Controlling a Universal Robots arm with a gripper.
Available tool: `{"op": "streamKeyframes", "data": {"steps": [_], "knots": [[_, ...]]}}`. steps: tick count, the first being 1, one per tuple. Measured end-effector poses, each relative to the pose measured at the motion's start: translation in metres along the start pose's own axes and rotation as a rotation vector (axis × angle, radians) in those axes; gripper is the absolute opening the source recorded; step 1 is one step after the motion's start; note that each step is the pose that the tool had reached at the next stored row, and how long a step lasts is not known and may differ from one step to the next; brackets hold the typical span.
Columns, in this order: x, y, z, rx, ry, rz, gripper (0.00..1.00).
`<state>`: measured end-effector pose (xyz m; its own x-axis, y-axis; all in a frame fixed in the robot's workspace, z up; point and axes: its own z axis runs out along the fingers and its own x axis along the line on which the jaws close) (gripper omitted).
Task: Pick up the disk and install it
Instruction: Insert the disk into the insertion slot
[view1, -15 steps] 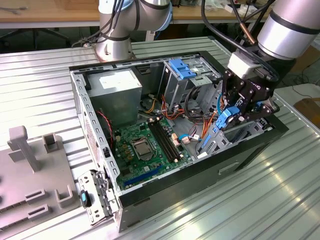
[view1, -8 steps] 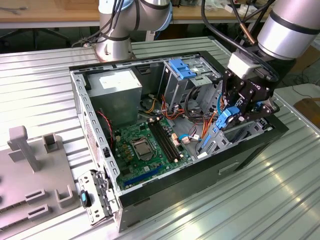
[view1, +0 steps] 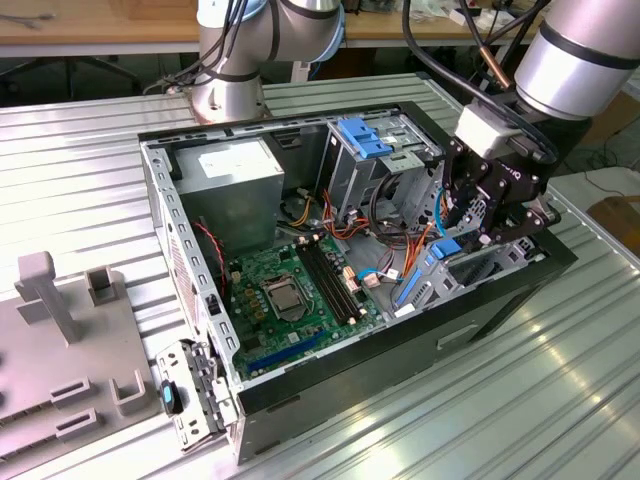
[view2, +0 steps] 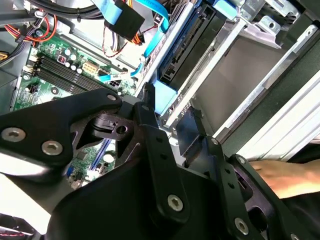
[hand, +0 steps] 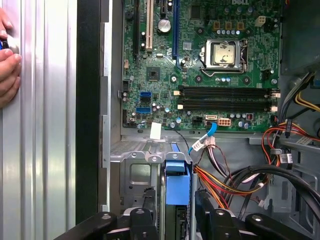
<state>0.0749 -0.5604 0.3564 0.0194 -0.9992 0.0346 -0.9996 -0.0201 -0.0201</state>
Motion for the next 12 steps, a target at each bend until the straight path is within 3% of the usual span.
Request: {"op": "streamKeyframes", "data": {"steps": [2,8,12], "knots": [[0.0000,0.0000,0.0001,0.0000,-0.0001,0.000,0.43],[0.0000,0.0000,0.0001,0.0000,-0.0001,0.000,0.12],[0.0000,0.0000,0.0002,0.0000,0.0000,0.000,0.11]]}}
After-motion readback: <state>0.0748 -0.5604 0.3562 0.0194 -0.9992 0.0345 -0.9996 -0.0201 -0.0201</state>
